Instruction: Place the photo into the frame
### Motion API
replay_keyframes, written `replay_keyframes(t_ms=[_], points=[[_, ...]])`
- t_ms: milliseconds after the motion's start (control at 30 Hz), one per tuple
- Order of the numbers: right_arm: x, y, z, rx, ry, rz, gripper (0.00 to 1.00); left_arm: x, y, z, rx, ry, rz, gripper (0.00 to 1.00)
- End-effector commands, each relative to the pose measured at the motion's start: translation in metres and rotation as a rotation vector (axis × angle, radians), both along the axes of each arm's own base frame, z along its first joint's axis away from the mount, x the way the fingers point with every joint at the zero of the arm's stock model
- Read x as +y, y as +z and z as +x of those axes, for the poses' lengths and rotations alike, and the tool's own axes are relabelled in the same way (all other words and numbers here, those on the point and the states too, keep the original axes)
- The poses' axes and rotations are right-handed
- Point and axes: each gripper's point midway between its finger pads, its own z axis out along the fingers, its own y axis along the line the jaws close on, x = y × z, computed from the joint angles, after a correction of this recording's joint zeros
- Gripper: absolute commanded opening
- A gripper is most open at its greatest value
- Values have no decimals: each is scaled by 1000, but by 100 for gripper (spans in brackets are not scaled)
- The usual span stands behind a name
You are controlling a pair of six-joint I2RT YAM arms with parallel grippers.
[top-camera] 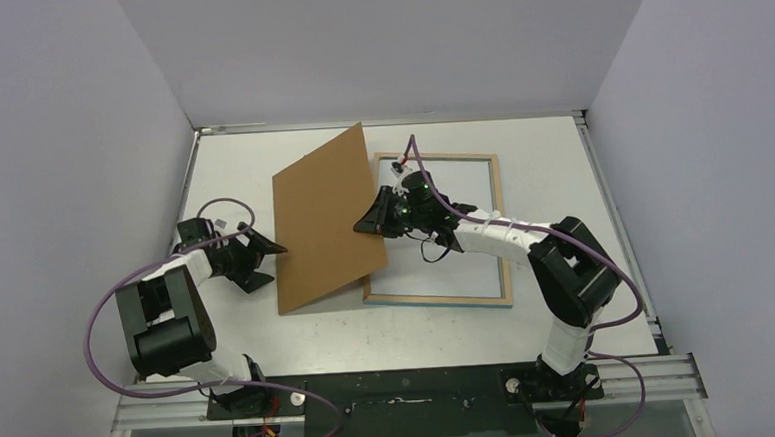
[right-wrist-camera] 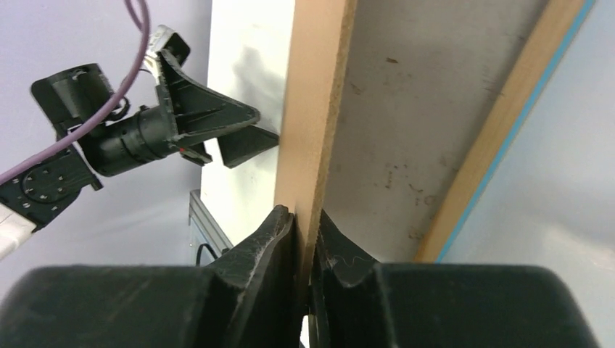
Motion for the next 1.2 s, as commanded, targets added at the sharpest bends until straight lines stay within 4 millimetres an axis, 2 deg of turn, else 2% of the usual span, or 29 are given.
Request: replay_keyframes(t_ms=[0, 67, 133, 267, 300, 367, 533, 600, 733, 833, 933, 1033, 1167], points=[[6, 66, 10, -131, -10, 48, 8, 8, -2, -11, 42, -18, 81, 81], [5, 67, 14, -101, -38, 40, 5, 11, 7, -7, 22, -21, 102, 81], [3, 75, 21, -57, -78, 40, 0, 26, 23, 1, 2, -9, 187, 82], [3, 93, 34, -11, -92, 67, 0, 53, 79, 25, -132, 26, 347, 84], [4, 97, 37, -1, -95, 72, 0, 58, 99, 33, -181, 29, 375, 85], [6, 110, 42, 12, -104, 107, 0, 59, 126, 39, -249, 18, 400, 85], [11, 142, 55, 82, -170, 185, 0, 46, 181, 49, -431, -59, 420, 85], [12, 153, 58, 118, -199, 211, 0, 37, 206, 55, -535, -123, 423, 85], [12, 163, 66, 182, -262, 244, 0, 18, 251, 63, -707, -256, 470, 82], [7, 173, 74, 201, -314, 260, 0, 8, 285, 69, -819, -314, 510, 79], [0, 185, 83, 212, -370, 278, 0, -12, 318, 72, -958, -389, 523, 76], [-17, 194, 93, 214, -444, 278, 0, -53, 353, 64, -1116, -550, 485, 72], [-44, 207, 104, 204, -522, 280, 0, -105, 392, 48, -1353, -675, 567, 80]])
